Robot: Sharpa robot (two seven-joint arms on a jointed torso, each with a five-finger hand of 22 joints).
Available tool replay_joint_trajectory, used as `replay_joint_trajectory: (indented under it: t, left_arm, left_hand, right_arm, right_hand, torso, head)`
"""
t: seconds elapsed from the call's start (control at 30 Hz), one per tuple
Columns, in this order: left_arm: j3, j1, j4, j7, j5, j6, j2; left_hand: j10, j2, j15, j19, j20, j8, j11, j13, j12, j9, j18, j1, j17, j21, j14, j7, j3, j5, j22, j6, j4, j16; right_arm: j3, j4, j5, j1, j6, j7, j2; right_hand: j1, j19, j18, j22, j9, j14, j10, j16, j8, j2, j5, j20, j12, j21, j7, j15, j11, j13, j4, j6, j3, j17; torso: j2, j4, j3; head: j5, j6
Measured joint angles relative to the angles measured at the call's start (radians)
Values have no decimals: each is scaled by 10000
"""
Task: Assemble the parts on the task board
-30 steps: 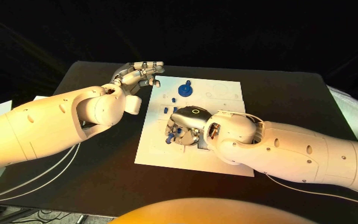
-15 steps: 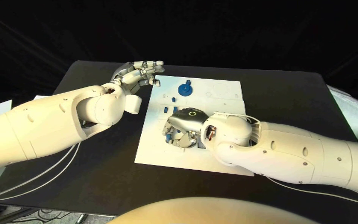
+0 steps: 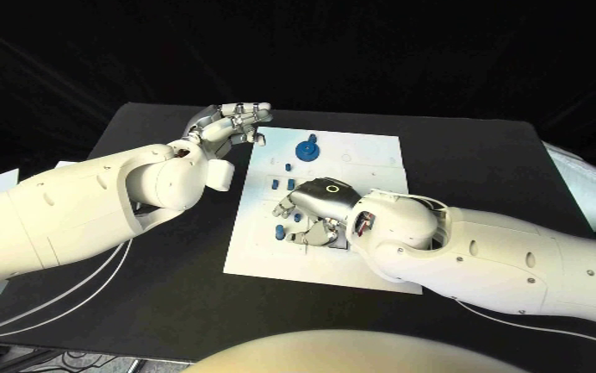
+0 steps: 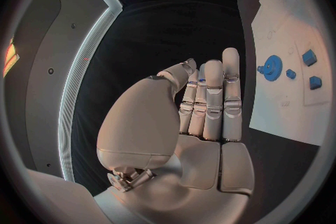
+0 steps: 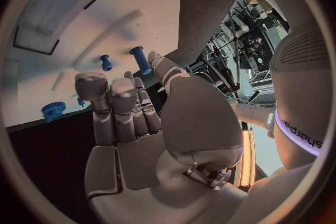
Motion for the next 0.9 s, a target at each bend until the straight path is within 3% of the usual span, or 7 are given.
replay_joint_trajectory:
  t: [0.13,0.23,0.4,0.47,0.57,0.63,0.9]
  left_arm:
    - [0,-1,-9,-2,0,0,-19]
    - [-5,-3,-15,-2,0,0,-37]
    - [-26,-9,-15,-3,0,0,-58]
    - [-33,-14,-8,-5,0,0,-68]
    - [-36,-14,15,-5,1,0,-79]
    - [-38,-15,35,-6,1,0,-92]
    - [-43,-30,81,-8,1,-1,-132]
  left_hand:
    - [0,0,0,0,0,0,0,0,0,0,0,0,0,0,0,0,0,0,0,0,0,0]
    - [0,0,0,0,0,0,0,-1,0,0,0,0,0,0,0,0,0,0,0,0,0,0]
    - [0,0,0,0,0,0,0,-2,0,0,1,0,1,0,0,0,0,0,1,0,0,0]
    - [0,0,0,0,0,0,0,-2,0,0,0,0,1,0,0,0,0,0,1,0,0,0]
    - [0,0,0,0,0,0,0,-2,0,0,1,0,1,0,0,0,0,0,1,0,0,0]
    - [0,0,0,0,0,0,0,-2,0,0,0,0,1,0,0,0,0,0,1,0,0,0]
    - [0,0,-34,0,0,0,0,7,0,0,1,0,-18,-59,-37,0,-28,0,-9,0,-28,0]
  right_arm:
    - [108,511,247,107,-528,116,-799]
    - [176,905,766,353,-878,202,-1571]
    - [208,1490,2096,801,-1176,185,-2938]
    - [209,1707,2686,926,-1246,70,-3545]
    - [131,1904,3259,995,-1280,-205,-4165]
    - [55,2028,3539,1004,-1273,-493,-4519]
    - [-140,2350,3691,840,-1035,-1661,-5212]
  right_hand:
    - [80,0,0,55,38,0,398,-61,108,80,89,0,441,0,-15,0,-92,62,77,310,-178,-112]
    - [136,149,-2,303,61,4,1036,-96,173,144,303,-58,817,101,17,-4,-119,111,85,586,-186,-142]
    - [-13,864,-52,1803,106,103,2530,862,363,287,390,-207,1611,983,-116,-274,-262,441,287,1045,-245,1070]
    - [-191,1057,-165,2254,132,108,3240,1183,476,166,494,-335,2052,1267,-258,-414,-482,732,440,1188,-398,1432]
    - [-583,1226,-165,2545,161,116,3780,1618,678,-22,978,-504,3213,1482,-423,-639,-766,1754,797,1341,-905,1872]
    - [-780,1244,-165,2668,194,101,3638,1987,835,25,1291,-522,4092,1556,-478,-657,-900,2635,1055,1285,-1300,2285]
    - [-904,1329,-321,3071,324,101,3106,2723,1533,130,1781,-608,7421,1784,-566,-656,-859,6605,1981,1161,-2411,3112]
  torso:
    - [-11,-6,2]
    - [-13,-12,-5]
    - [-28,-37,-8]
    - [-40,-65,-8]
    - [-58,-117,-7]
    - [-70,-151,-4]
    - [-108,-278,22]
  head:
    - [-36,26]
    - [-112,73]
    - [-328,151]
    - [-425,188]
    - [-562,237]
    - [-622,253]
    - [-763,275]
